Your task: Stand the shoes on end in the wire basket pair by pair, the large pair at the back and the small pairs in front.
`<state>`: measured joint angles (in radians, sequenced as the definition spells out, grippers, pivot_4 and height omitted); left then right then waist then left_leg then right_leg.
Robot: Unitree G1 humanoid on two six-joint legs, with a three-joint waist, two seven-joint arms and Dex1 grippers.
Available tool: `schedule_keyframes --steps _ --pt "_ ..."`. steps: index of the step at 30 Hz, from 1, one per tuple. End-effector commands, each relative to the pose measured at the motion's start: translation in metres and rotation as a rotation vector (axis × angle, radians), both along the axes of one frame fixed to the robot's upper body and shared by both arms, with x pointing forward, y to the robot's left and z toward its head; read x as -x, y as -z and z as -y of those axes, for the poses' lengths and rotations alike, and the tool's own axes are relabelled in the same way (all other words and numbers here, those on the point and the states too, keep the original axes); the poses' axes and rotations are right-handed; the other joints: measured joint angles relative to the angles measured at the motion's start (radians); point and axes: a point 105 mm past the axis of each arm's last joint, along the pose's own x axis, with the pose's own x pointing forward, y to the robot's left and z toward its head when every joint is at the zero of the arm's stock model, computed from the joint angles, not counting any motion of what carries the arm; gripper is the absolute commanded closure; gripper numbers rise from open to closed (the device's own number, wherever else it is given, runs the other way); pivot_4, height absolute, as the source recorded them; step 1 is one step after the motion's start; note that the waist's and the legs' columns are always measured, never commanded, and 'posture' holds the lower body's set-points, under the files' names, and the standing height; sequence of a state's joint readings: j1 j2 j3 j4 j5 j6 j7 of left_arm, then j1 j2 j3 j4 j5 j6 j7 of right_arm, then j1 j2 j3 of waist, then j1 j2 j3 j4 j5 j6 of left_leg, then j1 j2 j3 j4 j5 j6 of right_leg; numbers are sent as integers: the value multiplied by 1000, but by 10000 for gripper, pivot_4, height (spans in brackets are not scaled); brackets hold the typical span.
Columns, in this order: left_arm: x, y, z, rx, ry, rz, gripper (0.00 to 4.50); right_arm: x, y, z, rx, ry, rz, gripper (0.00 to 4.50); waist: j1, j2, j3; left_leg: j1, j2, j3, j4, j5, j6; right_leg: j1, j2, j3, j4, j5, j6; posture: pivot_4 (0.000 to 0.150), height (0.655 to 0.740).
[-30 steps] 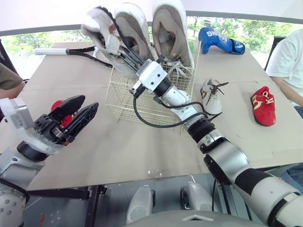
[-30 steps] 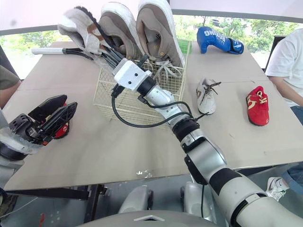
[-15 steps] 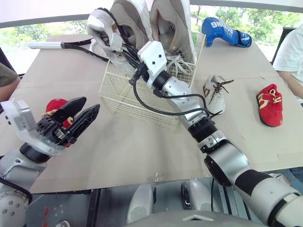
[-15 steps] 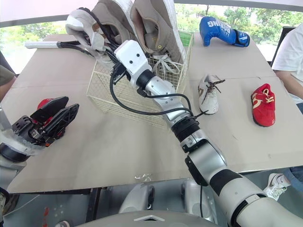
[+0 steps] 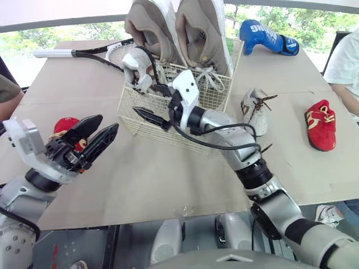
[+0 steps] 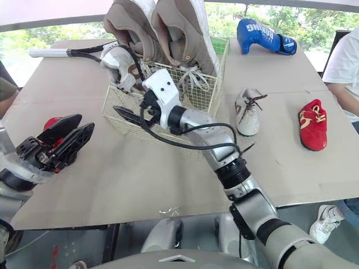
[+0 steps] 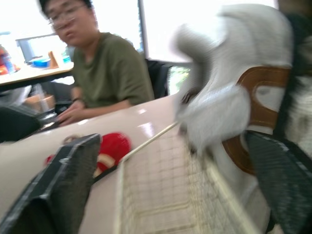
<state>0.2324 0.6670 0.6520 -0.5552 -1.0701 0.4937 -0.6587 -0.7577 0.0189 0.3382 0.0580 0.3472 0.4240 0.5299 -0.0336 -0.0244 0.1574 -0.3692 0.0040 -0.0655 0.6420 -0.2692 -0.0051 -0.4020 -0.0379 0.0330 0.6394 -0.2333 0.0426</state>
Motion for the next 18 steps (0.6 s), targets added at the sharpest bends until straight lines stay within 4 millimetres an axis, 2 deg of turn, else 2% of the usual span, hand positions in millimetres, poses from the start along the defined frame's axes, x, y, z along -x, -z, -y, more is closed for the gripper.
schedule_keyframes --steps 1,3,5,8,11,12,15,18 --pt "-5 0 8 -19 53 5 10087 7 -25 24 24 10 67 481 1 1 1 -3 0 0 0 0 0 -2 0 -1 0 0 0 1500 7400" --pt "-6 1 17 -25 114 -7 10087 15 -33 37 61 17 126 481 -2 0 0 -11 -1 0 1 0 0 -9 0 -1 1 2 3 1500 7400" --pt "-6 0 28 -39 190 -18 10087 29 -43 50 33 -73 102 481 -4 0 1 -14 -1 0 1 0 0 -13 0 -2 2 3 4 1500 7400" --pt "-3 0 44 -78 302 -23 10087 37 -55 75 -8 -84 56 481 -7 2 4 -15 0 -1 1 0 0 -13 0 -3 0 3 4 1500 7400" --pt "-1 0 66 -70 437 -43 1728 54 -58 108 12 -57 54 0 -2 5 7 -16 0 -1 0 0 0 -13 0 -3 -1 3 4 1500 7400" --pt "-2 -1 73 -68 472 -48 740 59 -59 118 17 -39 48 0 3 7 9 -17 0 -1 0 0 0 -13 0 -4 -2 3 4 1500 7400" --pt "1 -3 96 -73 568 -33 740 68 -63 162 -10 106 27 0 6 7 11 -19 -1 -2 0 0 0 -13 -1 -6 -3 3 5 1500 7400" --pt "-2 -3 110 -108 592 -4 740 62 -54 203 64 324 -33 0 10 7 11 -21 -1 -2 1 0 0 -13 -1 -6 -4 3 5 1500 7400"
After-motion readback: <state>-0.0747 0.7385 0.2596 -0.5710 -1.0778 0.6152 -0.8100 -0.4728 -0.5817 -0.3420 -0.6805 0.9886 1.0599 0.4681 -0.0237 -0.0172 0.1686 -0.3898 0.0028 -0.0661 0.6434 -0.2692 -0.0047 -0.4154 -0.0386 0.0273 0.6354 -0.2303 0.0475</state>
